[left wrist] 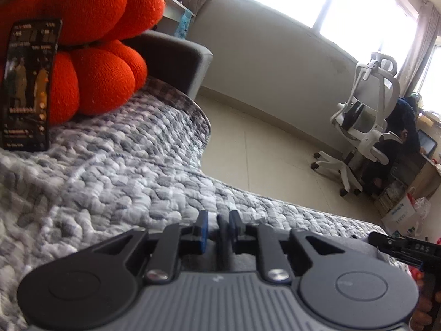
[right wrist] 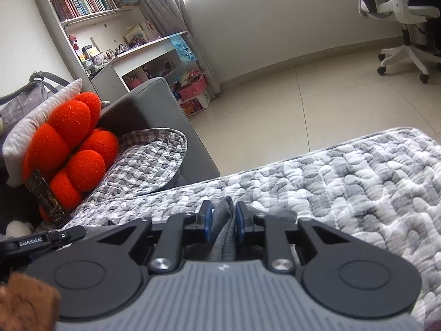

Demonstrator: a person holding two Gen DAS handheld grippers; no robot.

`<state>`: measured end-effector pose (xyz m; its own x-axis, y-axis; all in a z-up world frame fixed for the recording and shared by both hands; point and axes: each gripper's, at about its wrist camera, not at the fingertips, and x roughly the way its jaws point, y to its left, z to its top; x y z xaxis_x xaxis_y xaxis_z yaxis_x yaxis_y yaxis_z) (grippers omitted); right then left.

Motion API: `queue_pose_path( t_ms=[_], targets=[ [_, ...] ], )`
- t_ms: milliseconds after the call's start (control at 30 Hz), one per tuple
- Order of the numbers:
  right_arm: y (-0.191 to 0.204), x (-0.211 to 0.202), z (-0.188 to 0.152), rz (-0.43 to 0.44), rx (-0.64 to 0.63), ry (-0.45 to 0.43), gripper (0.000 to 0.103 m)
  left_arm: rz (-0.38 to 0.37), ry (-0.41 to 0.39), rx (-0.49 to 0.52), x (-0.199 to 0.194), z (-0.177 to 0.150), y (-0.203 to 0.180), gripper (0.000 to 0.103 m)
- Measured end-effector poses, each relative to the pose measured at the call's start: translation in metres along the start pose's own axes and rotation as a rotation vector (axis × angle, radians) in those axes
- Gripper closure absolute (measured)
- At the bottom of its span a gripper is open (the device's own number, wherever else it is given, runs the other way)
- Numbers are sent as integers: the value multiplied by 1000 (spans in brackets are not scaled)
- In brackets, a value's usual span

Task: Fold clothes
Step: 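Open both grippers and release the fold onto the shirt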

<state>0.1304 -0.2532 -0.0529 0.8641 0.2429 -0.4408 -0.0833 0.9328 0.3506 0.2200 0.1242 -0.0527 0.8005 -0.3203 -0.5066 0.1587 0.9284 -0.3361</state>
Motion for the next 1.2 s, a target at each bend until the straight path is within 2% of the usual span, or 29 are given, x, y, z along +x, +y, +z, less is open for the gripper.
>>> queue_pose_path(
  t_ms=[100,167,267,367,467,533,567,667,733,767,800,833,867,1000,1033,1200],
  targets=[
    [2,-4,2,-9,-15,-9,73,21,-73,15,-17,6,-7,85],
    [6,-7,3,-15,-33,-19,73,22,-81,39,-21,6,-16,85],
    [32,-12,-2,-2,-143,-28,73,-1,-66,81,-20,1,-33,85],
    [57,-3,-17,-4,-262,33,73,-23,-31,119,-10,-12,-48,85],
    [73,15,-36,-53,-371,112,73,22,5,176,6,-29,-55,85],
    [72,23,-46,-108,-422,112,84,46,1,185,11,-36,-53,87],
    [69,25,-49,-133,-433,100,84,57,-1,187,13,-39,-51,87],
    [49,30,-39,-189,-365,73,86,59,0,165,12,-37,-48,89],
    [36,33,-30,-228,-320,64,101,57,0,165,11,-37,-49,89],
    [31,33,-26,-238,-304,63,102,59,0,167,11,-37,-49,89],
    [27,34,-24,-247,-291,62,101,61,1,170,11,-37,-49,89],
    [24,33,-22,-257,-282,59,88,64,1,172,10,-37,-49,89],
    [24,30,-20,-253,-270,56,83,69,-1,175,10,-36,-51,89],
    [31,14,-17,-231,-261,20,82,88,-9,152,3,-30,-58,87],
    [37,8,-17,-212,-274,6,79,84,-15,137,0,-29,-60,86],
    [69,3,-24,-99,-301,5,76,21,-16,162,-6,-29,-84,81]
  ],
)
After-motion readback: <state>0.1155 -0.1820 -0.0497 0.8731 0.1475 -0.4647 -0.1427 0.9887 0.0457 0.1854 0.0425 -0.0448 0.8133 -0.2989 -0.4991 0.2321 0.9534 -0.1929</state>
